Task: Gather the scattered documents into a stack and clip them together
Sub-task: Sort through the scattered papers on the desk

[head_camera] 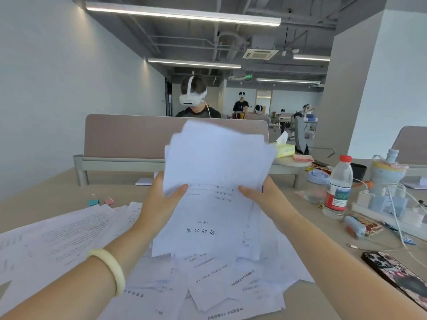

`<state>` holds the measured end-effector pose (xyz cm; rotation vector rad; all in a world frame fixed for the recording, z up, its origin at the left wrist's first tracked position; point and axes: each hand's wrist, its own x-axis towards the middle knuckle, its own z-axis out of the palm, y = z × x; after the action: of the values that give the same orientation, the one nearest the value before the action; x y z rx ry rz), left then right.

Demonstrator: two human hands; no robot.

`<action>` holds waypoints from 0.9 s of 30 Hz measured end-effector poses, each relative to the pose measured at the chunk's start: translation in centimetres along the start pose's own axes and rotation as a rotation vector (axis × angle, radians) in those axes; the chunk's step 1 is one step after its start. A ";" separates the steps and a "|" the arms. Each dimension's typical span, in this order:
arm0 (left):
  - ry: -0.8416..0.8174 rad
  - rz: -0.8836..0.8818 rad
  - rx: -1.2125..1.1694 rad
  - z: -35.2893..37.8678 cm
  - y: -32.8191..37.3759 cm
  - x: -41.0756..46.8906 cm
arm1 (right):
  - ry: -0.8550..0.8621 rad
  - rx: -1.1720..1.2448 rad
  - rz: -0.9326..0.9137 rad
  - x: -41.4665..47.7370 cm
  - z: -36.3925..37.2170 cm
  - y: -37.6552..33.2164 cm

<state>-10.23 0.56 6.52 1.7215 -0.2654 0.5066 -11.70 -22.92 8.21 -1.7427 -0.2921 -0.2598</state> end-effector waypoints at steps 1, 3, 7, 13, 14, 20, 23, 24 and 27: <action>0.014 -0.010 0.012 0.1 -0.4 -0.2 | 0.007 0.018 0.005 0.1 0.3 0.3; 0.053 -0.026 0.034 0.2 -0.7 -0.6 | 0.062 0.039 0.009 0.2 1.2 0.6; 0.151 0.005 -0.010 -0.4 0.5 0.1 | 0.230 0.100 0.021 0.7 2.4 -1.0; 0.161 -0.063 0.001 -1.1 0.7 -0.8 | 0.056 0.168 0.069 0.5 3.7 -1.2; 0.154 -0.098 0.023 -1.0 -0.3 -1.3 | 0.051 0.141 0.088 0.2 4.2 -0.4; 0.192 -0.122 0.069 -1.3 -1.6 -2.0 | 0.104 0.017 0.132 0.3 6.1 1.3; 0.211 -0.038 0.049 -1.5 -0.3 -1.3 | 0.118 0.132 0.073 1.0 6.1 0.1; 0.200 -0.047 0.032 -1.6 -0.4 -1.4 | 0.117 0.153 0.058 1.0 6.2 0.2; 0.119 -0.145 0.075 -1.6 -2.7 -2.6 | 0.058 0.042 0.135 0.1 7.2 2.6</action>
<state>-11.62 2.46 3.18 1.7609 -0.0363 0.5145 -10.62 -16.32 4.48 -1.7019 -0.1362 -0.2049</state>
